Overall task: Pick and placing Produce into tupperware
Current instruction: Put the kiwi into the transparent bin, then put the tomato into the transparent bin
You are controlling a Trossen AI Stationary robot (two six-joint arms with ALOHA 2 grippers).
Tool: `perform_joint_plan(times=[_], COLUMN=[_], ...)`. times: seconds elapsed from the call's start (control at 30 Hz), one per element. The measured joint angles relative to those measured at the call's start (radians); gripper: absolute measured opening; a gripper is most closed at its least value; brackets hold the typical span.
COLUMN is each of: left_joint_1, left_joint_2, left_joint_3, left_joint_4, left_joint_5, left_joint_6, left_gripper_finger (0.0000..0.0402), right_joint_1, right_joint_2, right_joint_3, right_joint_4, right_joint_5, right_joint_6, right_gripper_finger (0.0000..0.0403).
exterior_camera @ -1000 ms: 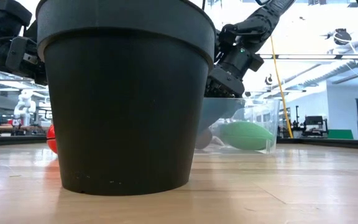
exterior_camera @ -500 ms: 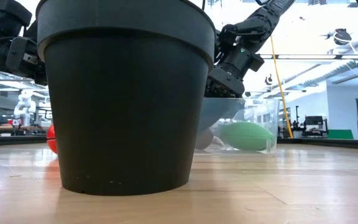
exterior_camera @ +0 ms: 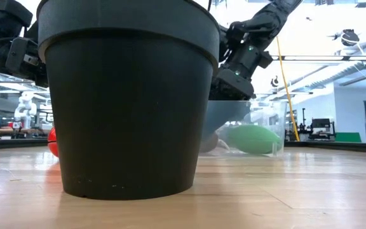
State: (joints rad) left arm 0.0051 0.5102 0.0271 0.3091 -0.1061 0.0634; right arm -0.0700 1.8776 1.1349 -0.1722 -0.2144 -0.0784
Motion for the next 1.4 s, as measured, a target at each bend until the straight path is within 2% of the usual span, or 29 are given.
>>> perform_joint_plan(times=[0.23, 0.7, 1.0, 1.17, 1.4], left_joint_1=[0.0, 0.0, 0.0, 0.0, 0.0], left_joint_2=[0.0, 0.0, 0.0, 0.0, 0.0], left_joint_3=[0.0, 0.0, 0.0, 0.0, 0.0], left_joint_4=[-0.006, -0.008, -0.02, -0.021, -0.021], left_joint_5=[0.0, 0.001, 0.001, 0.001, 0.001], left_joint_6=[-0.002, -0.01, -0.015, -0.017, -0.017], left_gripper_finger=[0.0031, 0.0031, 0.0031, 0.0031, 0.0031], right_joint_1=[-0.001, -0.003, -0.003, 0.004, 0.006], right_joint_2=[-0.081, -0.11, -0.244, -0.301, -0.331], right_joint_3=[0.0, 0.002, 0.003, 0.003, -0.047], right_joint_4=[-0.041, -0.103, -0.121, -0.17, -0.169], right_joint_5=[0.079, 0.088, 0.091, 0.09, 0.083], right_joint_6=[-0.021, -0.016, -0.022, -0.066, -0.073], right_gripper_finger=[0.0283, 0.0283, 0.0259, 0.0194, 0.0021])
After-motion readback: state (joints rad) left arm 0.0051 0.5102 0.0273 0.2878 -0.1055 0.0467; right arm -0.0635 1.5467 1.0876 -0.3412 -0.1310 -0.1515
